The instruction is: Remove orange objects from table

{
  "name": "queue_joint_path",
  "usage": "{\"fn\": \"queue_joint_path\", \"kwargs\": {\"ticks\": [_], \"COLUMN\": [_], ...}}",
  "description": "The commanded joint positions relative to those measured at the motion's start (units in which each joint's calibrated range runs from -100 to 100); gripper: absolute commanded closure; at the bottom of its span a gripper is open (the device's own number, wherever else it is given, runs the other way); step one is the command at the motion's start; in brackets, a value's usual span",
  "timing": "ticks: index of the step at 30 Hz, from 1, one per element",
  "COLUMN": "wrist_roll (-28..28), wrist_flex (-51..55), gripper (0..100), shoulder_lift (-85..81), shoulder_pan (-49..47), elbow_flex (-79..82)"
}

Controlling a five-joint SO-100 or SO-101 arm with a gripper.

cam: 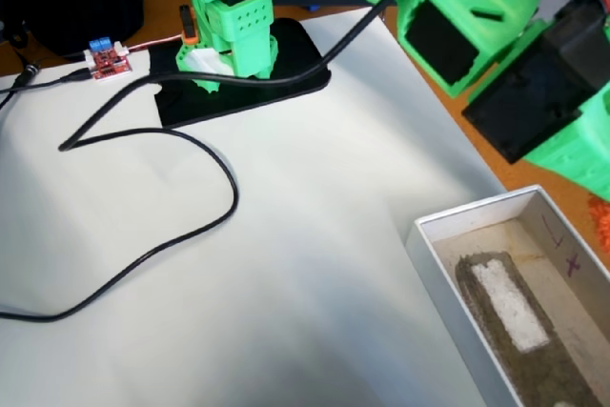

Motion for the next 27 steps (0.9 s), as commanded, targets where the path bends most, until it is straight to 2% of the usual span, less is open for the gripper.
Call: {"fn": "queue_joint_path", "kwargs": {"ticks": [1,9,16,18,19,21,24,27], "wrist_roll": [0.4,1.8,3.9,4.5,4.4,4.7,5.4,5.2], "wrist_flex": [0.2,2.0,-0.9,-3.3,-4.5,-5.6,-7.3,-9.9], "gripper": [100,100,99,95,90,64,64,64], "shoulder_lift": [-0.1,0.0,-0.7,1.1,2.2,4.3,5.9,5.4], "shoulder_pan": [0.7,-0.7,-17.3,-23.9,-27.1,-33.0,-39.0,-41.1], "elbow_flex": [-2.5,-3.5,-10.8,-14.8,-17.1,-20.7,-22.9,-19.7]}}
